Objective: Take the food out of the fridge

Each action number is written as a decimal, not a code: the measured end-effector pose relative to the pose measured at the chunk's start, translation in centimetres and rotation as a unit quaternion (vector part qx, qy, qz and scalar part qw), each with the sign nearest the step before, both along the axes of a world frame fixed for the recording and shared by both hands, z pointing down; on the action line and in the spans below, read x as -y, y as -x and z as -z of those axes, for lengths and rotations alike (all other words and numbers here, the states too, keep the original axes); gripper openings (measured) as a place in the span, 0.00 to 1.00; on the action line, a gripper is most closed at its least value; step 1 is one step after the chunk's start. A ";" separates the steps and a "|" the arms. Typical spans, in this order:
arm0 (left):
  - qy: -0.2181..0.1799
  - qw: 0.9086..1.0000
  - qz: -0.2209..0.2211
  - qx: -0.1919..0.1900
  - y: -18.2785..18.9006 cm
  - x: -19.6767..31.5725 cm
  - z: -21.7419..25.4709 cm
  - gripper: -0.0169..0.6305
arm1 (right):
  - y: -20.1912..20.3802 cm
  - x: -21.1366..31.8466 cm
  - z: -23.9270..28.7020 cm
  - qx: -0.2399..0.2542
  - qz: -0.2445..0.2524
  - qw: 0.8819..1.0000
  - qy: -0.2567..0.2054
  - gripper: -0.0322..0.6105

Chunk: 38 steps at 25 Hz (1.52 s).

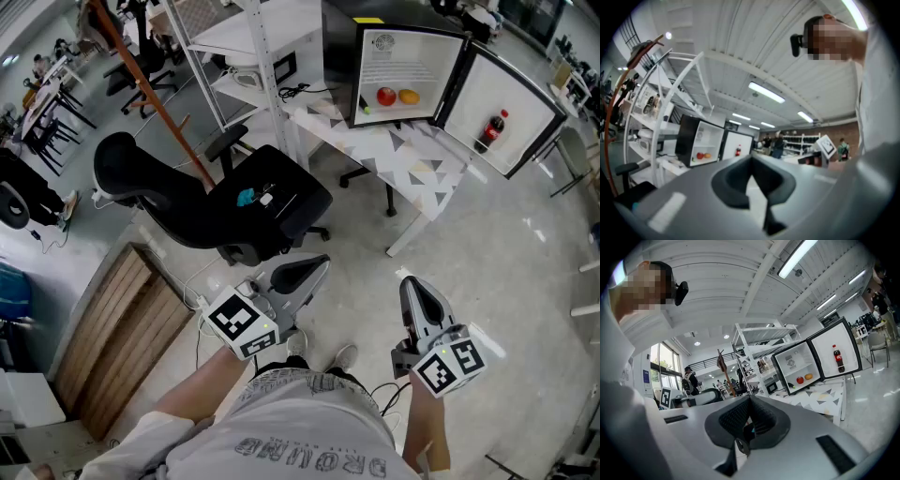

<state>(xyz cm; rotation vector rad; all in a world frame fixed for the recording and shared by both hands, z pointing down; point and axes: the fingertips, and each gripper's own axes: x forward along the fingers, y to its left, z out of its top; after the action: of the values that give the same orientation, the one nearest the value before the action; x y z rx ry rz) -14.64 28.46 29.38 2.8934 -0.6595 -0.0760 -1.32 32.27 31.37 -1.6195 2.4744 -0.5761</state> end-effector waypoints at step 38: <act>-0.007 1.000 0.027 0.011 -6.8 -5.0 -0.4 0.03 | -7.1 -4.0 -0.5 0.011 0.025 1.000 -0.010 0.03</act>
<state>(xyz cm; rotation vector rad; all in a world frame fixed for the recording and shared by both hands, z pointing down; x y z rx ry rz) -7.87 33.42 29.74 2.8948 -0.7450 -0.0552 5.77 36.23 31.83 -1.5402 2.5024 -0.5697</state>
